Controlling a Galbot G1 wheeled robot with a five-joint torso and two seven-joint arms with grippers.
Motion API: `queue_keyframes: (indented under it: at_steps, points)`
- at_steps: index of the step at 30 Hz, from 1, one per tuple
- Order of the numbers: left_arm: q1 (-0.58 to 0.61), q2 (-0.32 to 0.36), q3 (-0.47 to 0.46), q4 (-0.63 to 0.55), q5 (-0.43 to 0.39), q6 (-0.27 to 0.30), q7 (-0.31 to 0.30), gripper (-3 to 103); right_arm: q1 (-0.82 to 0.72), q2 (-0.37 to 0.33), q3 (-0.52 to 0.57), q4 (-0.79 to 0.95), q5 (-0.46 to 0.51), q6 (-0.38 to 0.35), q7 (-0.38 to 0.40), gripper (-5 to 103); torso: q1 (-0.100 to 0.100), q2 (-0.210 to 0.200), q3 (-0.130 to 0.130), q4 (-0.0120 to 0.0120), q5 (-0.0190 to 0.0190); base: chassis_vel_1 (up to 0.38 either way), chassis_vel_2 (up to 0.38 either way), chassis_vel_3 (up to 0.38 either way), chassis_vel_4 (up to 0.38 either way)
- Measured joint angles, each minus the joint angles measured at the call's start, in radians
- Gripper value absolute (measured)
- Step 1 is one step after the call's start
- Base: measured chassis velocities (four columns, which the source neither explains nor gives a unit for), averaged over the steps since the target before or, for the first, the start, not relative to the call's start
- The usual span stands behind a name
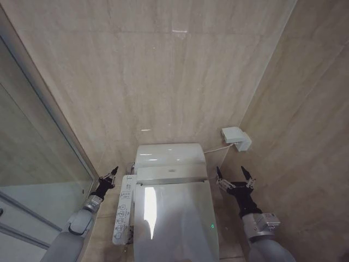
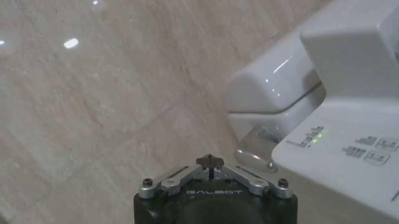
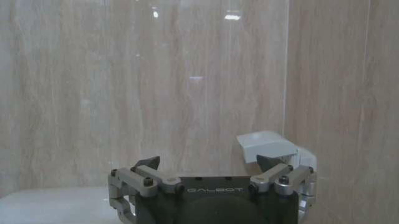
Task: Open the toilet lid, clean the toilet bowl with a toilet brush, close the toilet lid, and flush.
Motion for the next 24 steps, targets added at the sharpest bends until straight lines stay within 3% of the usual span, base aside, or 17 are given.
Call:
queue_keyframes:
  at_steps: [24]
  points:
    - [-0.001, -0.001, 0.02, -0.012, 0.021, 0.001, 0.003, 0, 0.0, 0.0, 0.0, 0.0, 0.0, 0.0, 0.0, 100, -0.001, 0.0, 0.0, 0.0003, 0.0006, 0.0, 0.0, 0.0, 0.0]
